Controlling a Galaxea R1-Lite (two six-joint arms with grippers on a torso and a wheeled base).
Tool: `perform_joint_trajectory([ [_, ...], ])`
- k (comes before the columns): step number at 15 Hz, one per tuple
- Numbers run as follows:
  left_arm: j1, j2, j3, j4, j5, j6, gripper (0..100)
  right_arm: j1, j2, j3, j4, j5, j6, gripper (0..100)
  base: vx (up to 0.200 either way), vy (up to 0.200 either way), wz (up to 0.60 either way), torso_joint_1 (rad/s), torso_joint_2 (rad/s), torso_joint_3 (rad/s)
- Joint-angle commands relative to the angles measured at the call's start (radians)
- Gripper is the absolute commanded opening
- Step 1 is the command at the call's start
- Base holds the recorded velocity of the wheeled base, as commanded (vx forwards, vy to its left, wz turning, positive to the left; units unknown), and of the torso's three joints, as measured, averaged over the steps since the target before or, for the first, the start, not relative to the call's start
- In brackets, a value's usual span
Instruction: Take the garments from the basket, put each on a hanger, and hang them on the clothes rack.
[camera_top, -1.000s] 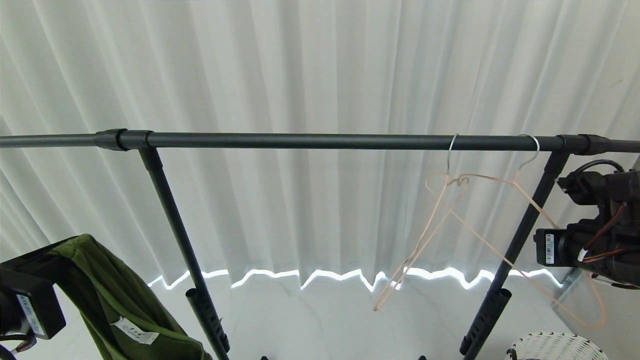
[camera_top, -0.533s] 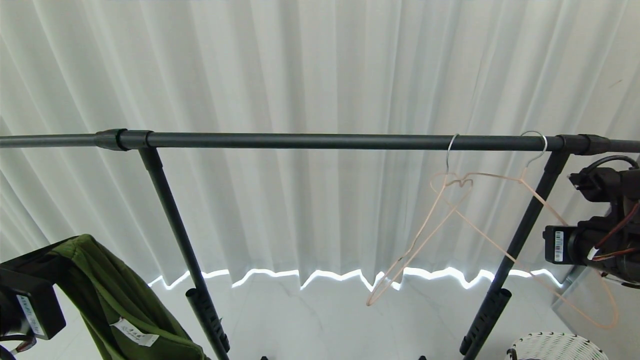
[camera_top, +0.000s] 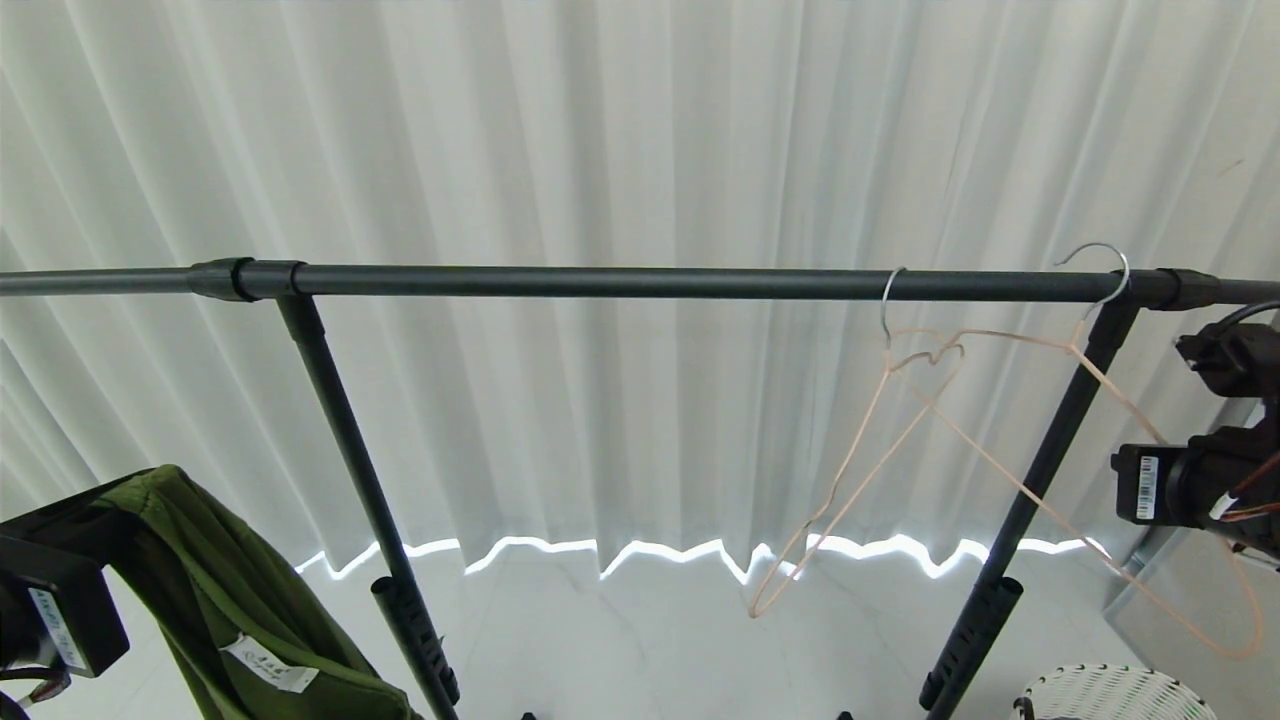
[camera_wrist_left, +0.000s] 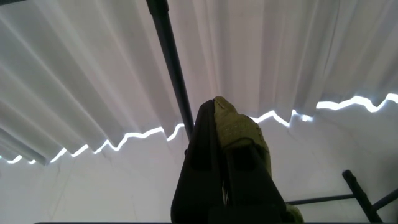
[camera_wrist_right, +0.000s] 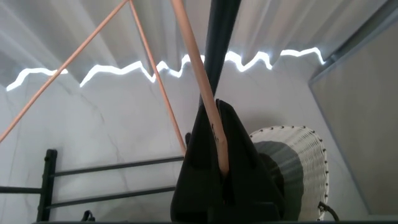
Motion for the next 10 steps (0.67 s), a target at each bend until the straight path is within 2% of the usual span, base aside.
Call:
perform_joint_trajectory([
  [1,0.000,0.001,0.000,-0.001,0.000,0.000,0,0.002,-0.030,0.003,0.006,0.000,0.000,0,0.000,0.000,0.00,0.000,0.00,0.000],
  [10,0.000,0.001,0.000,-0.001,0.000,0.000,0,0.005,-0.119,0.118,0.023,-0.003,-0.002,0,0.000,0.000,0.00,0.000,0.00,0.000],
])
